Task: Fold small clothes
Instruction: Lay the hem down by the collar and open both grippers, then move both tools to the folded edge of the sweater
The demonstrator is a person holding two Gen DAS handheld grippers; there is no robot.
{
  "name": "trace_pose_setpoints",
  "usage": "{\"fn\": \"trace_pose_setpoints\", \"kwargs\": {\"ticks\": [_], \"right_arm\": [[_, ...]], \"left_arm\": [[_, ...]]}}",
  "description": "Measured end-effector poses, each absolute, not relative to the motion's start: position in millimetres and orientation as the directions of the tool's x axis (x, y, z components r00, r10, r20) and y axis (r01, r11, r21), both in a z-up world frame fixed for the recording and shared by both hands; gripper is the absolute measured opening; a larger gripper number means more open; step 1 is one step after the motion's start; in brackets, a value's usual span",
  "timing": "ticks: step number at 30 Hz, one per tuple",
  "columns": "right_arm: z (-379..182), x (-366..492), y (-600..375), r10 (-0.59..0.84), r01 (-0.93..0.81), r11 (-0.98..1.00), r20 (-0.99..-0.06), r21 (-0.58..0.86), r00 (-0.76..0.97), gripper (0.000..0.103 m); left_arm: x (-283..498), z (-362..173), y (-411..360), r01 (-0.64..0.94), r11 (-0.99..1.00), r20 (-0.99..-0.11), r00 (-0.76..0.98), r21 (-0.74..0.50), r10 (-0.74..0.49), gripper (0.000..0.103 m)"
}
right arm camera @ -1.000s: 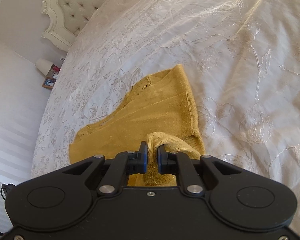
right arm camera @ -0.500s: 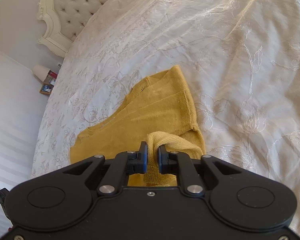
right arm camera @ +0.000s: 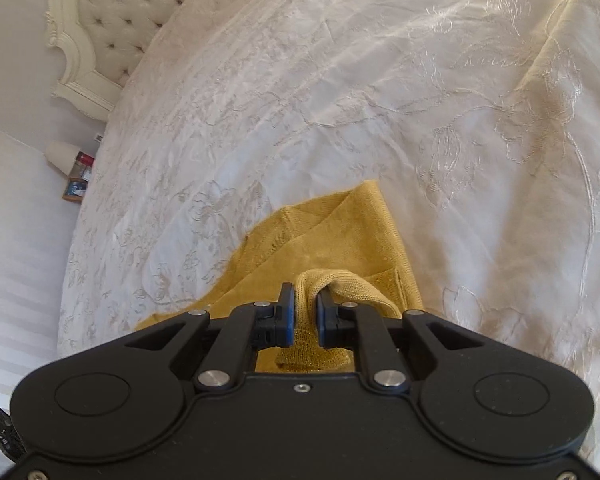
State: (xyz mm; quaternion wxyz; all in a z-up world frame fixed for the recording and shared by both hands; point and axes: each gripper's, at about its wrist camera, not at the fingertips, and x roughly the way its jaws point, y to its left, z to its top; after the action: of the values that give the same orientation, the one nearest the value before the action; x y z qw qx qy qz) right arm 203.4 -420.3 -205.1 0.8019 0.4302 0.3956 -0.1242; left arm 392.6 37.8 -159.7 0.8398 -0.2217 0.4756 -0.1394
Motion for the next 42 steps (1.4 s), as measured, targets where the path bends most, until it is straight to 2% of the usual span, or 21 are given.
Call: {"fn": "trace_pose_setpoints", "kwargs": {"ticks": [2, 4, 6, 7, 10, 16, 22, 27, 32, 42], "right_arm": [[-210.6, 206.3, -422.4, 0.139, 0.551, 0.594, -0.749, 0.586, 0.648, 0.029], [-208.3, 203.6, -421.7, 0.115, 0.546, 0.614, -0.749, 0.57, 0.652, 0.044], [-199.8, 197.7, -417.1, 0.064, 0.525, 0.667, -0.743, 0.529, 0.667, 0.063], [-193.1, 194.3, -412.7, 0.03, 0.51, 0.707, -0.742, 0.49, 0.67, 0.065], [-179.1, 185.1, -395.9, -0.022, 0.456, 0.805, -0.75, 0.379, 0.661, 0.065], [-174.9, 172.3, -344.5, 0.034, 0.298, 0.913, -0.781, 0.277, 0.623, 0.065], [-193.9, 175.1, -307.2, 0.089, 0.216, 0.943, -0.815, 0.255, 0.573, 0.065], [-212.1, 194.2, -299.1, 0.074, 0.187, 0.961, -0.839, 0.205, 0.539, 0.065], [-209.7, 223.1, -315.7, 0.052, 0.197, 0.96, -0.819, 0.198, 0.571, 0.065], [-185.3, 265.7, -381.9, -0.075, 0.399, 0.88, -0.753, 0.258, 0.653, 0.065]], "left_arm": [[399.2, -165.0, 36.6, 0.022, 0.877, -0.75, 0.509, -0.479, -0.423, 0.013], [399.4, -163.2, 36.0, 0.044, 0.897, -0.752, 0.527, -0.44, -0.395, 0.046], [392.7, -155.3, 31.5, 0.105, 0.922, -0.743, 0.561, -0.373, -0.364, 0.06], [387.2, -151.0, 27.7, 0.143, 0.931, -0.741, 0.57, -0.336, -0.355, 0.065], [361.1, -139.6, 10.7, 0.272, 0.932, -0.737, 0.574, -0.24, -0.357, 0.07], [297.2, -150.8, -24.5, 0.445, 0.873, -0.778, 0.469, -0.2, -0.417, 0.071], [277.3, -183.4, -46.0, 0.499, 0.848, -0.835, 0.379, -0.179, -0.399, 0.071], [303.5, -197.2, -49.7, 0.474, 0.865, -0.847, 0.382, -0.164, -0.37, 0.071], [350.6, -194.6, -58.7, 0.485, 0.864, -0.833, 0.419, -0.132, -0.362, 0.071], [432.4, -165.7, -64.0, 0.415, 0.899, -0.77, 0.526, -0.137, -0.36, 0.071]]}}
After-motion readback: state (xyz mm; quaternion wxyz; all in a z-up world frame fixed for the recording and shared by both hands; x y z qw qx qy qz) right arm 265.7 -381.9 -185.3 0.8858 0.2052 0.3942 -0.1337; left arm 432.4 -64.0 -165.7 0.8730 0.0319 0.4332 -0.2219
